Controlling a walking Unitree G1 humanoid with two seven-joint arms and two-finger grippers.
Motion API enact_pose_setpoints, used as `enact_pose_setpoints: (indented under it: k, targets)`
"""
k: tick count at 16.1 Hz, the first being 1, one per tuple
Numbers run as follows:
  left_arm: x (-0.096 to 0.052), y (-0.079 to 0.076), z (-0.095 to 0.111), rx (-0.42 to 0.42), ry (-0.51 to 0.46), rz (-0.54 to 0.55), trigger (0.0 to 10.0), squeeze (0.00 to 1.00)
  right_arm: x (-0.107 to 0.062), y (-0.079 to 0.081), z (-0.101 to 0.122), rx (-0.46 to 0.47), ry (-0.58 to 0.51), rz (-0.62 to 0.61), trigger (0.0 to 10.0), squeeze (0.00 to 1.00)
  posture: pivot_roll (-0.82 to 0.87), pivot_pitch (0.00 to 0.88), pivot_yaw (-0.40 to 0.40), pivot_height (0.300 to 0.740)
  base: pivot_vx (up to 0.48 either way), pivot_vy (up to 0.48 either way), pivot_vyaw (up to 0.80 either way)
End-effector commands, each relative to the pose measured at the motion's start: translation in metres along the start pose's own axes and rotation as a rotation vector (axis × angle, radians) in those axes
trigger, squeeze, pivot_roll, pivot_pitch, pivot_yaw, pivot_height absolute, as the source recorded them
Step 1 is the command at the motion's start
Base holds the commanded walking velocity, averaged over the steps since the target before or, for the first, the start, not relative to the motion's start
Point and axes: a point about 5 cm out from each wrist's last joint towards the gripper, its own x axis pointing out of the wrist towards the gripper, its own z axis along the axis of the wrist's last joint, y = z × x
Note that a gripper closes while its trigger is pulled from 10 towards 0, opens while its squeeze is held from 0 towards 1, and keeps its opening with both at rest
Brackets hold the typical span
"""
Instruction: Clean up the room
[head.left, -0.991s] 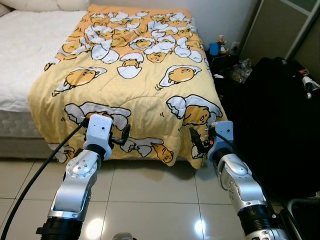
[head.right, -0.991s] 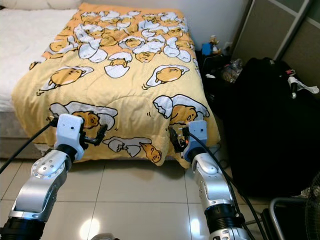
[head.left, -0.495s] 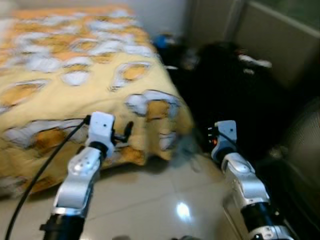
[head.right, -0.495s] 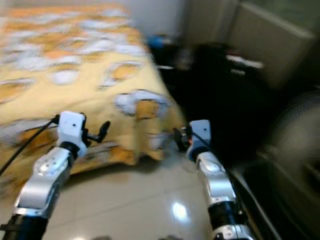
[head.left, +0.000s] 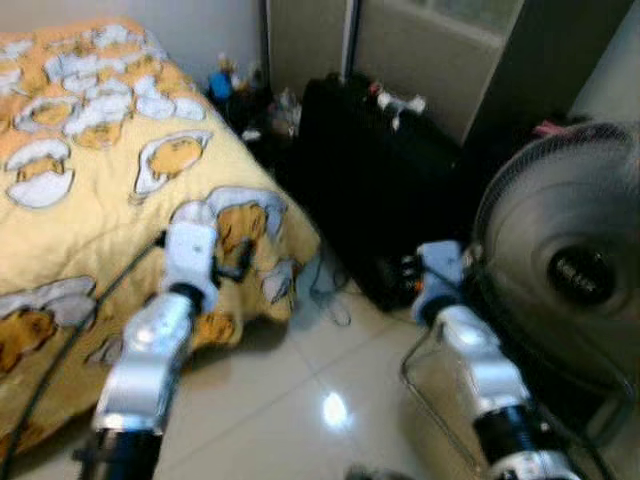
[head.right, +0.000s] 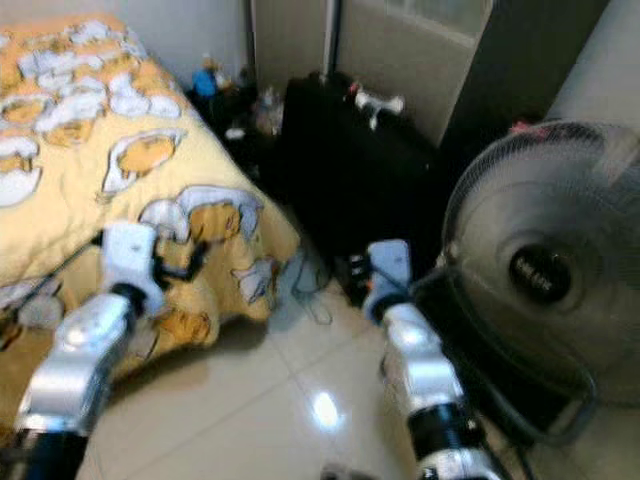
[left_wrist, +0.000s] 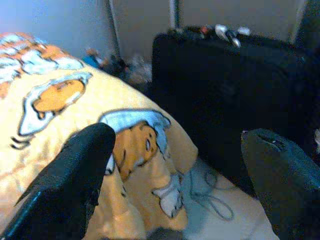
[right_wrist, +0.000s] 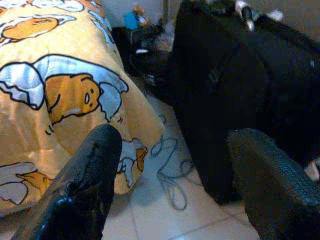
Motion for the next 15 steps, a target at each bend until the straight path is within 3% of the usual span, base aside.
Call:
enact_pose_setpoints:
  k: [1,7,15]
  targets:
    - [0.0021,-0.0053,0.001,-0.012,-0.002,-0.02,10.0,0.0,-0.0003,-0.0078,0.0029,-0.008,-0.008,-0.022,10.0,0.0,0.06,0.0,-0.021,0.74,0.296,0.0,0.0]
    - [0.0025,-0.0055,0.0013,-0.012,-0.001,-0.023,10.0,0.0,0.0001,-0.0092,0.001,-0.006,-0.001,-0.029,10.0,0.0,0.06,0.0,-0.02,0.74,0.294,0.0,0.0]
    - [0.0011,-0.0066,-0.0013,-0.021,0.001,-0.017,10.0,0.0,-0.0041,-0.0108,-0.0022,0.012,-0.022,-0.028,10.0,0.0,0.05,0.0,-0.028,0.74,0.294,0.0,-0.8]
